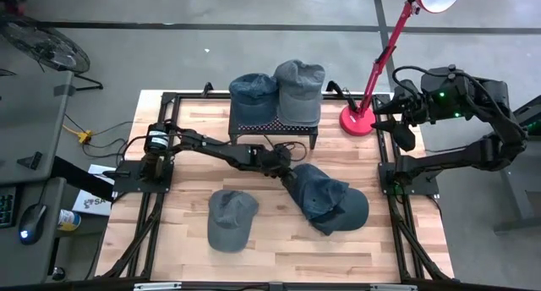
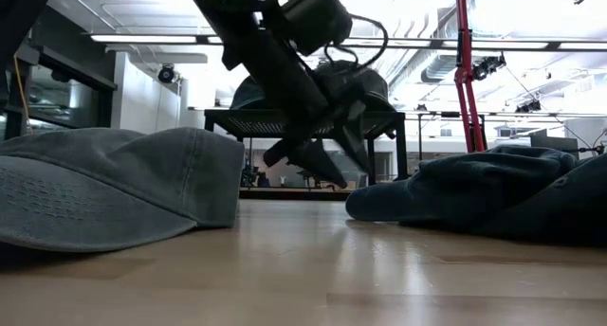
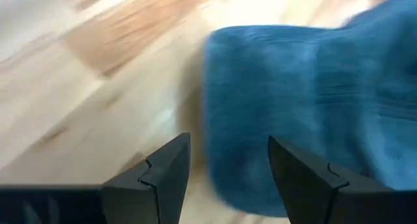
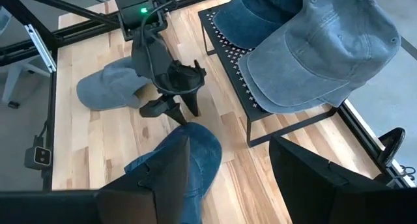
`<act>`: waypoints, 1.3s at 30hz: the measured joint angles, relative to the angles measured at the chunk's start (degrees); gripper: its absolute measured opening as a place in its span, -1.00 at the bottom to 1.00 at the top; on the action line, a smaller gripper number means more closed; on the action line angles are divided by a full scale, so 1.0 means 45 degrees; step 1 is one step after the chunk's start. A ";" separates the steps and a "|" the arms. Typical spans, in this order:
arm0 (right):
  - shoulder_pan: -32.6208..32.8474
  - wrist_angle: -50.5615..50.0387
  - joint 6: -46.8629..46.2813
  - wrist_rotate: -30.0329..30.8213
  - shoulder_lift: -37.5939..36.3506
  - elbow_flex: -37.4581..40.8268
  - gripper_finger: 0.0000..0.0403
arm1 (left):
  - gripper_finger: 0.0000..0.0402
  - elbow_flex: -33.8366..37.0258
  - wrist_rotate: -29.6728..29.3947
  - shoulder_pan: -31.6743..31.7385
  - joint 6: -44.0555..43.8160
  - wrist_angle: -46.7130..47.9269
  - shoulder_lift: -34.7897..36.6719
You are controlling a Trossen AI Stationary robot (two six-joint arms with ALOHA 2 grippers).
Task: Pick & Place hat
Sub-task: Stack the top blue cap on the blue cap on the shelf
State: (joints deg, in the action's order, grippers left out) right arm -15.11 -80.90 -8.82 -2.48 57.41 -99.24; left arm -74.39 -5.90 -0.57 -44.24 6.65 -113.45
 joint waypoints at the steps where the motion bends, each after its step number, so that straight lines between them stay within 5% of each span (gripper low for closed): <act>1: 0.0000 0.0000 -0.0016 0.0000 0.0000 0.0000 0.01 | 0.00 -0.0012 0.0241 0.0050 0.0094 -0.0160 -0.0012; 25: 0.0580 0.0034 -0.0326 0.0004 0.0558 -0.0001 0.01 | -0.04 0.0015 0.3235 0.0090 0.0119 -0.1329 -0.0835; 39: 0.1326 0.0029 -0.0692 0.0125 0.0563 0.0000 0.01 | -0.95 -0.0045 0.4247 0.0039 0.0071 -0.1525 -0.0821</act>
State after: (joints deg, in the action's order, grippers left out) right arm -9.15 -80.77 -11.93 -1.92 59.94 -99.24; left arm -74.59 13.21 -0.40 -43.92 -0.22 -117.14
